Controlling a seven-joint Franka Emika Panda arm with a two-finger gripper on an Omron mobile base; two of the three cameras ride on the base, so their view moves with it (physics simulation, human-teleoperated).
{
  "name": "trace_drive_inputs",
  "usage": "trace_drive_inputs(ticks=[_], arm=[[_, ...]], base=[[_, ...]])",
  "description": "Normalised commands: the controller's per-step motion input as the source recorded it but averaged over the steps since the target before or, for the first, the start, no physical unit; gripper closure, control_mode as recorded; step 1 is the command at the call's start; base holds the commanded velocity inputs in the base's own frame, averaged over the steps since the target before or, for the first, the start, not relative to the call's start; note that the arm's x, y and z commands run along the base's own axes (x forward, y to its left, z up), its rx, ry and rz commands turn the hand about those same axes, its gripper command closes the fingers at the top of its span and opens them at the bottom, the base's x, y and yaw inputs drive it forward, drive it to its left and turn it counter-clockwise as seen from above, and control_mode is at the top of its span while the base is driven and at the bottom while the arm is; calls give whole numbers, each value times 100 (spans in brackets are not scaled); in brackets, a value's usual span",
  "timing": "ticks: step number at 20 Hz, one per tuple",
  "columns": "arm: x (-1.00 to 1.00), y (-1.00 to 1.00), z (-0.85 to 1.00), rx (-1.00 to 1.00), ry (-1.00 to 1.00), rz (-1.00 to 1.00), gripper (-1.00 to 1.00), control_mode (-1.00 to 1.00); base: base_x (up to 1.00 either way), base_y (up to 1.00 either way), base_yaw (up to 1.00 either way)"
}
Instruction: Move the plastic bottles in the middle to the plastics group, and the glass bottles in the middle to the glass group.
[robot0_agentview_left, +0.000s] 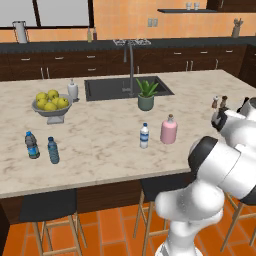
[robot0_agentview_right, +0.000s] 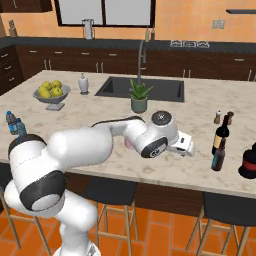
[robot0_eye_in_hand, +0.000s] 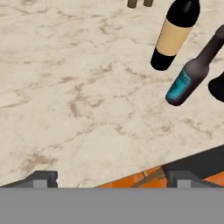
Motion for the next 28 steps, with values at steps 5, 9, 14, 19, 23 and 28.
trace_drive_inputs(ticks=[5, 9, 14, 19, 23, 28], arm=[[2, 88, 93, 0, 28, 35, -100, -100], [37, 98, 36, -1, 34, 34, -100, -100], [41, 77, -8, 0, 7, 29, -100, -100], [61, 44, -17, 0, -3, 12, -100, -100], [94, 5, -4, 0, 0, -2, -100, -100], [43, 0, 1, 3, 0, -6, -100, -100]], base=[[0, 0, 0], [0, 0, 0], [0, 0, 0], [0, 0, 0], [0, 0, 0], [0, 0, 0]])
